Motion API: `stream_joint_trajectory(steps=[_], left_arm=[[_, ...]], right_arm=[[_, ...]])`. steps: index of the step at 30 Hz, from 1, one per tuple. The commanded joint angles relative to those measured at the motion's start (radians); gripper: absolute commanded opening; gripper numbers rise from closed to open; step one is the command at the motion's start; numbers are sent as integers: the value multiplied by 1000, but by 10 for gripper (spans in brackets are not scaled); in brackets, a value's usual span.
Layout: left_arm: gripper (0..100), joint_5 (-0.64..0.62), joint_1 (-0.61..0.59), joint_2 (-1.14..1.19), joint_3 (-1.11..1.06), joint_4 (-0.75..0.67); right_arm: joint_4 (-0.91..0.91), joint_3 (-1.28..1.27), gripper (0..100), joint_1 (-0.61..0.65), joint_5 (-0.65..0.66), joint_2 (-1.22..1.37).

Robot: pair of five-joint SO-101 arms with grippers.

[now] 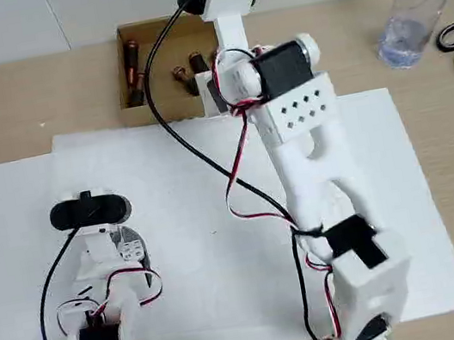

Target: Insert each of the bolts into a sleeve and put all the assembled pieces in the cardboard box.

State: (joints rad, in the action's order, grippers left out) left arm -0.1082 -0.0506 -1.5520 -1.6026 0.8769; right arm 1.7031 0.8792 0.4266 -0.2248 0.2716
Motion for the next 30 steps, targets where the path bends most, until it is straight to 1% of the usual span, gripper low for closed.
stream_joint_trajectory(steps=[1, 3, 9, 11, 15, 19, 30], left_arm=[[7, -2, -9, -11, 7, -18], [7, -2, -9, -11, 7, -18], [7, -3, -11, -11, 7, -18], [7, -3, -11, -11, 7, -18], [7, 0, -9, -11, 7, -18], [7, 2, -6, -11, 7, -18], [7, 2, -6, -11, 7, -20]], right_arm=[[12, -23, 2, -13, -11, -130], [12, -77, 2, -35, -12, -197], [8, -318, 2, -222, -12, -426], [8, -416, 2, -254, -12, -509], [1, -651, 2, -259, -20, -685], [-82, -931, 2, -260, -66, -863], [-282, -1642, 2, -260, -61, -1412]])
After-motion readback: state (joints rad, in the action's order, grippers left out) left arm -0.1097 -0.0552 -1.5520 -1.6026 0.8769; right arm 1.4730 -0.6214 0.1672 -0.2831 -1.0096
